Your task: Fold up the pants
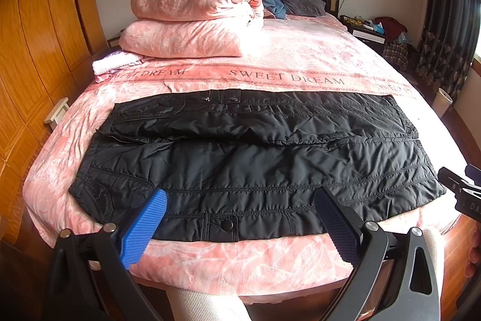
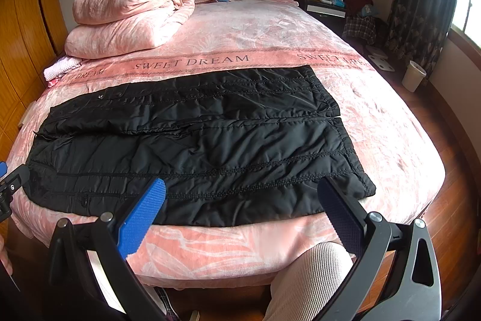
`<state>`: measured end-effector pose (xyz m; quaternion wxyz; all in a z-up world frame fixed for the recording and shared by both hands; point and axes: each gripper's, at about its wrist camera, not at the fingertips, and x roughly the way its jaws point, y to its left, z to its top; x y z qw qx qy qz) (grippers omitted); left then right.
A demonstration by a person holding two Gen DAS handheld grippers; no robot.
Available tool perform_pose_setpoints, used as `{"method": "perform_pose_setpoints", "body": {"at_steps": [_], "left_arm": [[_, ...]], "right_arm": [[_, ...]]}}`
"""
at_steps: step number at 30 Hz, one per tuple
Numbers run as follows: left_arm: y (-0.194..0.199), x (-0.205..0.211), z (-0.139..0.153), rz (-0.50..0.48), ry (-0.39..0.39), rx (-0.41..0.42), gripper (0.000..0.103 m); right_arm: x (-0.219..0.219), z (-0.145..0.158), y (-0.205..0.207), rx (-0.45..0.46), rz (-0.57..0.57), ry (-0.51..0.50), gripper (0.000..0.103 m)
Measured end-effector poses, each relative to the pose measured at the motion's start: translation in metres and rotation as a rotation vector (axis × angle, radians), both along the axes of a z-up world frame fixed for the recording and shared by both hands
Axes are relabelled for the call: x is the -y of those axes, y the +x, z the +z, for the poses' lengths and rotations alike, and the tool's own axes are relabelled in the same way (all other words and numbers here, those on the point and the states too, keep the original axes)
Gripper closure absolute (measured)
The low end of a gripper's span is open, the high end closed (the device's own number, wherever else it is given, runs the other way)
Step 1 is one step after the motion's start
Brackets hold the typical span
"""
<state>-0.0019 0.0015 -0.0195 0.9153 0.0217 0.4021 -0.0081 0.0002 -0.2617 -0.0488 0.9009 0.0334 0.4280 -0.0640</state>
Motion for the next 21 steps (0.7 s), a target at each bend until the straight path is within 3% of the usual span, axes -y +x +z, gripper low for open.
{"method": "perform_pose_setpoints", "body": {"at_steps": [21], "left_arm": [[0.0045, 0.0079, -0.0056, -0.005, 0.006, -0.008, 0.004]], "right_arm": [[-0.0005, -0.0014, 0.0039, -0.003, 0.001, -0.001, 0.002]]}}
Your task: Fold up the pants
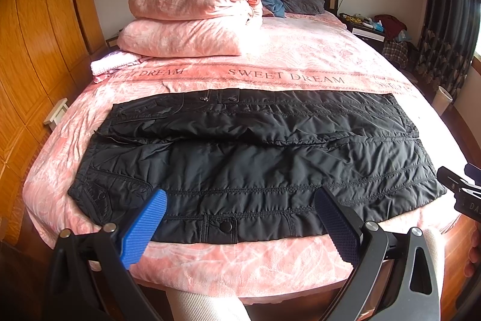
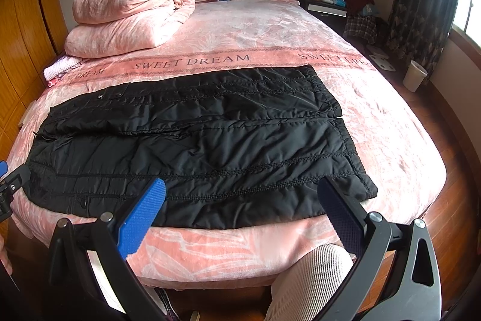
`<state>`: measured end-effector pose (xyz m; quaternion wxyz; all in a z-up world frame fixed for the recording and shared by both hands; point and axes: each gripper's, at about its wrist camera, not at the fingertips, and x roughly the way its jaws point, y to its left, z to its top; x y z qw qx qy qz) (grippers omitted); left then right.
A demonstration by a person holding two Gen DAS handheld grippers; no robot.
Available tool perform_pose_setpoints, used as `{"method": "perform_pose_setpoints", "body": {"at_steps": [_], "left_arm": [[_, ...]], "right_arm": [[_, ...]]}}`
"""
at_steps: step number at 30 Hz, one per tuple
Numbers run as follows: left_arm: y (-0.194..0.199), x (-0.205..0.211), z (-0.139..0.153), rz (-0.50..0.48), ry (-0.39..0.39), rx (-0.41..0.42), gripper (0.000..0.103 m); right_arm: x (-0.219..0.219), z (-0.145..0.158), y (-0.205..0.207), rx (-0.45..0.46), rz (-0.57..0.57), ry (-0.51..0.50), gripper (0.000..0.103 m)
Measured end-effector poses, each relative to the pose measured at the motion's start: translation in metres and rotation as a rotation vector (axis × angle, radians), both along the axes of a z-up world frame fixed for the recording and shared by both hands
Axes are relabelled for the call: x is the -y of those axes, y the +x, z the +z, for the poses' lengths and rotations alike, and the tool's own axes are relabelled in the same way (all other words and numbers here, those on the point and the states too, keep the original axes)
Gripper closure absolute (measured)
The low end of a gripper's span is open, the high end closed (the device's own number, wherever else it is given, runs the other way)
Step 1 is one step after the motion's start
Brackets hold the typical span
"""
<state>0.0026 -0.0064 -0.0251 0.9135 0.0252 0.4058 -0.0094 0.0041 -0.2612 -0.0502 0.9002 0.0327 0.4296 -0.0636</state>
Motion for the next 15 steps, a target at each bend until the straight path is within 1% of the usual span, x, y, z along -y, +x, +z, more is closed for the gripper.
{"method": "perform_pose_setpoints", "body": {"at_steps": [12, 15], "left_arm": [[0.0012, 0.0002, -0.0011, 0.001, 0.002, -0.004, 0.004], [0.0032, 0.0024, -0.0078, 0.001, 0.005, -0.011, 0.004]], "right_arm": [[0.0004, -0.0059, 0.0053, -0.007, 0.003, 0.004, 0.002], [0.0005, -0.0068, 0.0072, -0.01, 0.002, 0.004, 0.002]]}}
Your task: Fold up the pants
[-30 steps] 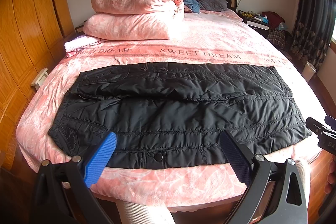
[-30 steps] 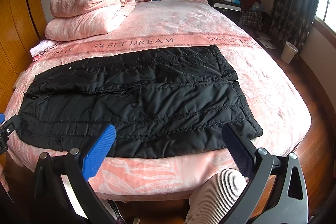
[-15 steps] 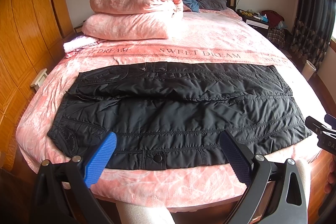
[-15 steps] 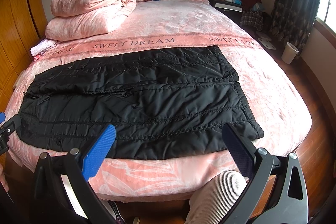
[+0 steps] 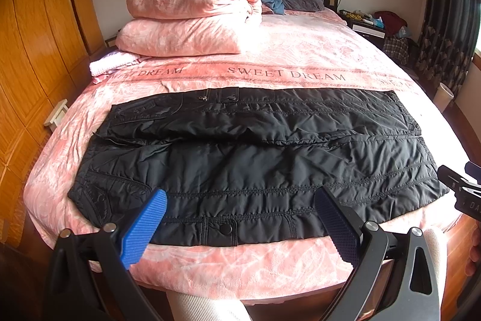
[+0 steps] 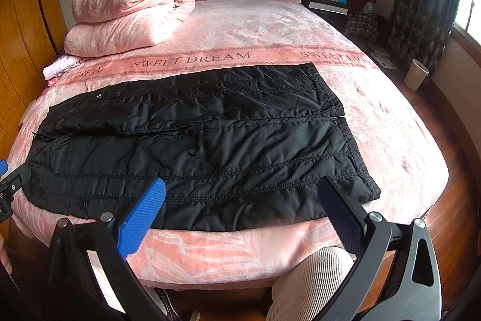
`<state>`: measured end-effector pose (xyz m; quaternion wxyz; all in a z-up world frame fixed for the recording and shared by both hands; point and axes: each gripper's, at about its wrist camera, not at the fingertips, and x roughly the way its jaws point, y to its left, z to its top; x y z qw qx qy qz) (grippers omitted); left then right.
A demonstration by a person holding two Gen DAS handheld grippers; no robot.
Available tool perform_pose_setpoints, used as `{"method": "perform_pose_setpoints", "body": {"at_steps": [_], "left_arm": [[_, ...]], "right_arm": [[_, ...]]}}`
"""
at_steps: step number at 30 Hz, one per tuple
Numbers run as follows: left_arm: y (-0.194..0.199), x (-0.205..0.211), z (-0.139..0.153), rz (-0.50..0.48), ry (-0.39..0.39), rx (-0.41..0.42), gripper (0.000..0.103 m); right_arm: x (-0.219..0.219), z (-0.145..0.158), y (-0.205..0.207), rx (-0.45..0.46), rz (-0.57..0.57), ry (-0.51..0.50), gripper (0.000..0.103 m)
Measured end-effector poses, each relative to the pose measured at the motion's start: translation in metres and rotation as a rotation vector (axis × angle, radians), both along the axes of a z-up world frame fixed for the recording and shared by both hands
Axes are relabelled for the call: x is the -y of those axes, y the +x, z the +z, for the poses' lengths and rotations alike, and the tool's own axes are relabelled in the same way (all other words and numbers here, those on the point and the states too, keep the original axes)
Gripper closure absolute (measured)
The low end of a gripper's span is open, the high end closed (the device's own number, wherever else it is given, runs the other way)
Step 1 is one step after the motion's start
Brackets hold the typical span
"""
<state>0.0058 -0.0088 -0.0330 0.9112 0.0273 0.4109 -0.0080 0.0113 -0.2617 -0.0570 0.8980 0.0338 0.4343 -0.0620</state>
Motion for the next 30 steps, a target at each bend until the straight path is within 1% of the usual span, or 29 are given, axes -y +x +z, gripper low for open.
{"method": "perform_pose_setpoints", "body": {"at_steps": [5, 6, 8, 9, 10, 11, 12, 14, 16, 18, 19, 20, 22, 24, 26, 28, 30], "left_arm": [[0.007, 0.003, -0.006, 0.0, 0.008, -0.018, 0.004], [0.008, 0.002, -0.007, -0.005, -0.001, -0.024, 0.004], [0.018, -0.001, -0.008, -0.053, -0.064, -0.061, 0.004], [0.025, -0.004, -0.01, -0.076, -0.099, -0.088, 0.004], [0.031, -0.005, -0.013, -0.08, -0.113, -0.11, 0.004], [0.039, -0.007, -0.017, -0.077, -0.106, -0.124, 0.004], [0.048, -0.01, -0.02, -0.072, -0.098, -0.136, 0.004], [0.07, -0.017, -0.025, -0.075, -0.083, -0.162, 0.004], [0.098, -0.027, -0.025, -0.065, -0.098, -0.176, 0.004], [0.134, -0.032, -0.029, -0.104, -0.138, -0.228, 0.004], [0.156, -0.032, -0.032, -0.122, -0.141, -0.247, 0.004], [0.177, -0.033, -0.035, -0.145, -0.137, -0.267, 0.004], [0.219, -0.031, -0.044, -0.182, -0.088, -0.295, 0.004], [0.258, -0.032, -0.057, -0.24, -0.092, -0.322, 0.004], [0.292, -0.034, -0.073, -0.267, -0.108, -0.36, 0.004], [0.321, -0.036, -0.089, -0.253, -0.131, -0.381, 0.004], [0.347, -0.038, -0.107, -0.211, -0.178, -0.408, 0.005]], "right_arm": [[0.002, -0.004, 0.009, -0.014, 0.004, 0.002, 0.002], [0.003, -0.005, 0.011, -0.015, 0.011, 0.008, 0.002], [0.005, -0.007, 0.017, -0.02, 0.042, 0.034, 0.002], [0.009, -0.009, 0.025, -0.029, 0.063, 0.065, 0.002], [0.014, -0.01, 0.033, -0.036, 0.08, 0.1, 0.002], [0.02, -0.012, 0.043, -0.042, 0.092, 0.127, 0.002], [0.025, -0.012, 0.054, -0.046, 0.102, 0.132, 0.002], [0.032, -0.012, 0.08, -0.043, 0.13, 0.088, 0.002], [0.037, -0.013, 0.114, -0.048, 0.206, 0.037, 0.002], [0.042, -0.019, 0.153, -0.069, 0.312, 0.062, 0.002], [0.042, -0.022, 0.174, -0.089, 0.368, 0.086, 0.002], [0.043, -0.027, 0.195, -0.11, 0.418, 0.107, 0.002], [0.042, -0.039, 0.235, -0.139, 0.491, 0.111, 0.002], [0.042, -0.054, 0.274, -0.168, 0.533, 0.103, 0.002], [0.044, -0.072, 0.309, -0.212, 0.552, 0.122, 0.002], [0.047, -0.093, 0.338, -0.242, 0.546, 0.127, 0.002], [0.052, -0.111, 0.362, -0.259, 0.524, 0.151, 0.002]]}}
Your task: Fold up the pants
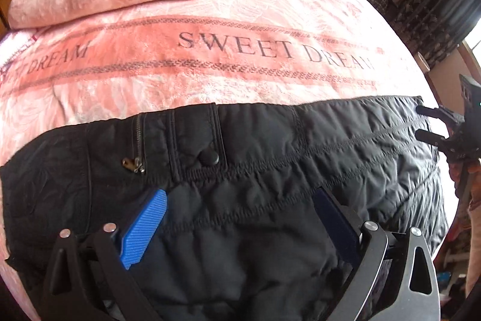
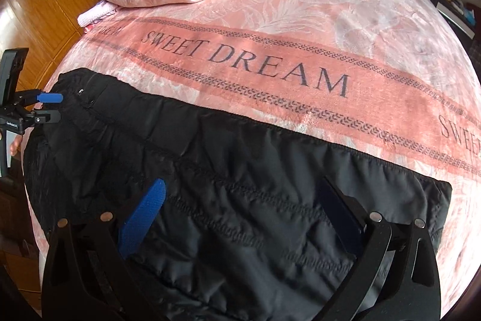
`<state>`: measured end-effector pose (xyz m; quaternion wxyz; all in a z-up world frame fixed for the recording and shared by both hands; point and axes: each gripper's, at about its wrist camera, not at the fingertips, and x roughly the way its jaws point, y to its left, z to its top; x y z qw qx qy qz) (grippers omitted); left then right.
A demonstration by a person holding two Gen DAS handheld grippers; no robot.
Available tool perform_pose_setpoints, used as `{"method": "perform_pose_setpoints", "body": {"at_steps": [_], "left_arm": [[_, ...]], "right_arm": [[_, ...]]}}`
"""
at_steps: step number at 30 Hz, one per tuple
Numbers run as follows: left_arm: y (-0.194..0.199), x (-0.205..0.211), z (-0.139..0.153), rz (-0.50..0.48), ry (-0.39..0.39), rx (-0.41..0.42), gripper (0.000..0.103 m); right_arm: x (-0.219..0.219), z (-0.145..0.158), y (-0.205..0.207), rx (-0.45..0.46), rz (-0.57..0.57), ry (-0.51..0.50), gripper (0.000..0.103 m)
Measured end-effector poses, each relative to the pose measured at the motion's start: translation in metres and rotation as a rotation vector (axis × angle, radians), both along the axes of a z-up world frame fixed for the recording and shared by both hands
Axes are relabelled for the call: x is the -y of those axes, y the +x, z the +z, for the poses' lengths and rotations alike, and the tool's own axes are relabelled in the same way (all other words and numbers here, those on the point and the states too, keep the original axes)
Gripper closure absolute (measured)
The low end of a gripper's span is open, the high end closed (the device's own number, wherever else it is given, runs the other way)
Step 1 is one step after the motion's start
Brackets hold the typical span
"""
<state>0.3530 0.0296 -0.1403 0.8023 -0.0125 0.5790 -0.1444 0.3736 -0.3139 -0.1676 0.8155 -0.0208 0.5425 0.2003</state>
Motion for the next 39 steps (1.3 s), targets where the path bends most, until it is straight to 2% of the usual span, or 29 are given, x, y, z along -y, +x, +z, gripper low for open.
{"method": "perform_pose_setpoints", "body": {"at_steps": [2, 6, 8, 11, 14, 16, 17, 18, 19, 20, 21, 22, 26, 32, 34, 36, 39], "left_arm": [[0.019, -0.002, -0.016, 0.062, -0.03, -0.023, 0.015], [0.046, 0.006, -0.04, 0.108, -0.064, -0.036, 0.016], [0.054, 0.018, -0.042, 0.068, -0.045, -0.007, 0.016], [0.064, 0.035, -0.039, -0.035, -0.025, 0.025, 0.016], [0.065, 0.047, -0.034, -0.124, -0.014, 0.058, 0.015], [0.064, 0.054, -0.031, -0.171, -0.014, 0.058, 0.013], [0.065, 0.055, -0.031, -0.19, -0.019, 0.055, 0.01], [0.064, 0.057, -0.031, -0.208, -0.028, 0.056, 0.009], [0.06, 0.06, -0.028, -0.227, -0.04, 0.055, 0.009], [0.061, 0.063, -0.027, -0.245, -0.047, 0.052, 0.008], [0.062, 0.064, -0.027, -0.259, -0.052, 0.049, 0.008], [0.065, 0.065, -0.028, -0.269, -0.057, 0.043, 0.007], [0.07, 0.074, -0.029, -0.317, -0.089, 0.031, 0.007], [0.072, 0.099, -0.041, -0.481, -0.108, -0.021, 0.007], [0.072, 0.105, -0.043, -0.528, -0.139, -0.039, 0.007], [0.072, 0.108, -0.043, -0.563, -0.207, -0.065, 0.004], [0.07, 0.105, -0.036, -0.577, -0.258, -0.082, 0.004]], "right_arm": [[0.002, -0.012, 0.017, -0.019, -0.005, 0.037, 0.002], [-0.006, -0.021, 0.041, -0.029, 0.069, 0.056, 0.002], [-0.013, -0.025, 0.048, -0.055, 0.148, 0.055, 0.002], [-0.025, -0.034, 0.056, -0.094, 0.248, -0.002, 0.002], [-0.032, -0.047, 0.062, -0.102, 0.283, -0.082, 0.002], [-0.03, -0.053, 0.059, -0.084, 0.302, -0.081, 0.004], [-0.031, -0.053, 0.056, -0.061, 0.314, -0.094, 0.008], [-0.031, -0.051, 0.052, -0.033, 0.329, -0.11, 0.025], [-0.029, -0.048, 0.048, -0.012, 0.336, -0.109, 0.047], [-0.026, -0.045, 0.046, -0.007, 0.331, -0.098, 0.06], [-0.022, -0.043, 0.044, -0.014, 0.326, -0.074, 0.085], [-0.019, -0.041, 0.041, -0.024, 0.332, -0.033, 0.095], [-0.023, -0.032, 0.027, 0.073, 0.319, -0.049, 0.095], [-0.009, -0.006, 0.013, 0.169, 0.281, 0.062, 0.096], [-0.006, 0.007, 0.007, 0.202, 0.29, 0.093, 0.096], [-0.007, 0.017, 0.002, 0.225, 0.297, 0.107, 0.096], [-0.007, 0.026, -0.005, 0.25, 0.3, 0.096, 0.095]]}}
